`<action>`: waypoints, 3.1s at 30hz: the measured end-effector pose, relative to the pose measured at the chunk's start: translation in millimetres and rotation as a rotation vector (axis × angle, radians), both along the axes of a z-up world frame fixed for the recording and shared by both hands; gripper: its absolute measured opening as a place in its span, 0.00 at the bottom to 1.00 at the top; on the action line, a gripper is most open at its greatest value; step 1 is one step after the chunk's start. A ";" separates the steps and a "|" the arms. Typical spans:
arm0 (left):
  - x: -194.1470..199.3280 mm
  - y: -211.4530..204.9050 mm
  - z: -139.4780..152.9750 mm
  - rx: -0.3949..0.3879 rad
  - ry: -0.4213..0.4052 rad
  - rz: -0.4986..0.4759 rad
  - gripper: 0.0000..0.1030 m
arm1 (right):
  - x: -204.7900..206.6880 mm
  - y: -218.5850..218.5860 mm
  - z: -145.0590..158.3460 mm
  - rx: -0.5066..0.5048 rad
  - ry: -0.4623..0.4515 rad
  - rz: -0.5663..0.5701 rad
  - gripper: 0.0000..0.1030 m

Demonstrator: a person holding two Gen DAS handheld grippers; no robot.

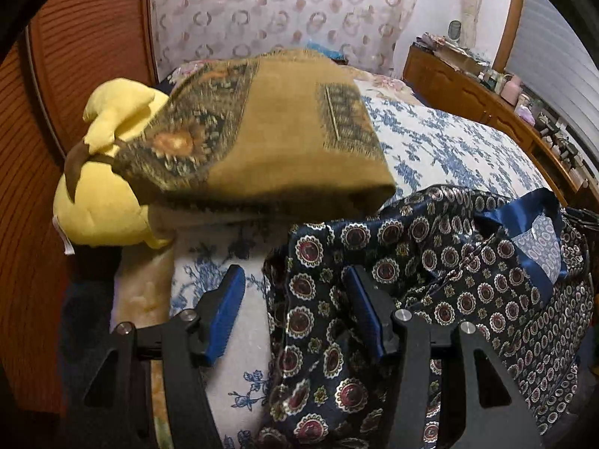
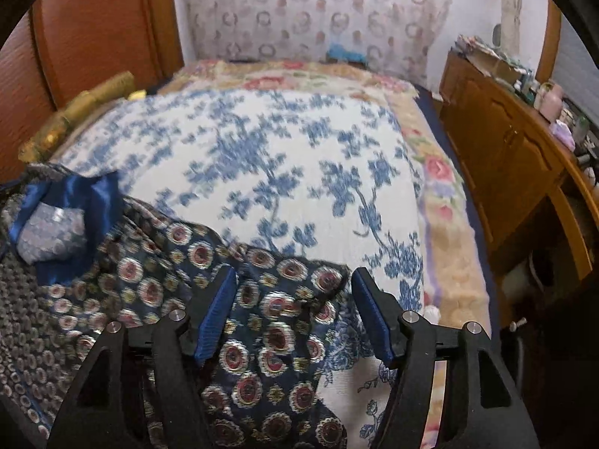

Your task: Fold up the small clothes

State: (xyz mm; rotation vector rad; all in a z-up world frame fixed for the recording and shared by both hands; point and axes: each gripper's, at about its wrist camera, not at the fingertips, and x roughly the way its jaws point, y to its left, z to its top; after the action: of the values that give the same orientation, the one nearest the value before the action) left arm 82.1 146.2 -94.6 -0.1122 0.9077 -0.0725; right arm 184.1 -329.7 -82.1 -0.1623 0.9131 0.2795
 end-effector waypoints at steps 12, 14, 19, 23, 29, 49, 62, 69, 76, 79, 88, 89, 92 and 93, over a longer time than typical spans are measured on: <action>0.5 -1.4 -4.0 -0.017 -0.008 0.005 0.54 | 1.9 6.3 -6.0 0.033 0.038 0.047 0.68; 0.7 -3.8 -3.5 -0.026 -0.009 -0.015 0.43 | 1.6 9.7 -6.6 0.012 0.037 0.053 0.68; 1.9 -8.0 -1.5 -0.053 0.000 -0.048 0.19 | -1.7 15.5 -4.1 0.038 0.038 0.105 0.22; -6.4 -16.8 7.3 -0.048 -0.040 -0.072 0.04 | -13.5 29.5 -2.8 0.000 0.001 0.142 0.09; -28.7 -29.0 58.4 -0.053 -0.196 -0.090 0.03 | -40.4 28.9 46.0 0.029 -0.174 0.134 0.06; 84.6 -22.1 142.2 -0.030 -0.326 -0.036 0.08 | 73.0 8.1 160.9 -0.020 -0.347 -0.038 0.15; 56.0 -27.7 84.2 -0.017 -0.197 -0.058 0.55 | 73.9 27.9 83.8 -0.031 -0.213 0.001 0.55; 38.0 -36.5 79.6 -0.025 -0.208 -0.069 0.55 | 63.4 65.0 70.9 0.023 -0.170 0.087 0.55; 38.4 -40.2 62.5 -0.027 -0.176 -0.059 0.55 | 68.2 108.9 42.2 0.038 -0.093 0.163 0.55; 39.6 -38.7 55.1 -0.030 -0.163 -0.052 0.55 | 70.4 122.8 31.4 0.014 -0.078 0.174 0.52; 34.5 -35.9 48.8 -0.031 -0.165 -0.043 0.55 | 50.0 127.9 28.8 0.032 -0.079 0.245 0.02; 34.4 -34.6 48.6 -0.031 -0.166 -0.043 0.55 | 41.4 126.4 31.9 0.046 -0.089 0.254 0.02; 31.0 -32.9 48.4 -0.035 -0.171 -0.041 0.55 | 17.6 126.3 37.5 0.069 -0.116 0.282 0.02; 30.1 -32.0 48.3 -0.037 -0.172 -0.039 0.55 | 10.5 125.7 38.6 0.075 -0.122 0.290 0.02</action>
State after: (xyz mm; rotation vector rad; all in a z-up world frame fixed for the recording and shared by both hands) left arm 112.2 114.2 -46.4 -0.1206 0.7368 -0.1335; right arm 194.7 -204.0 -43.4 -0.2407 0.7559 0.5664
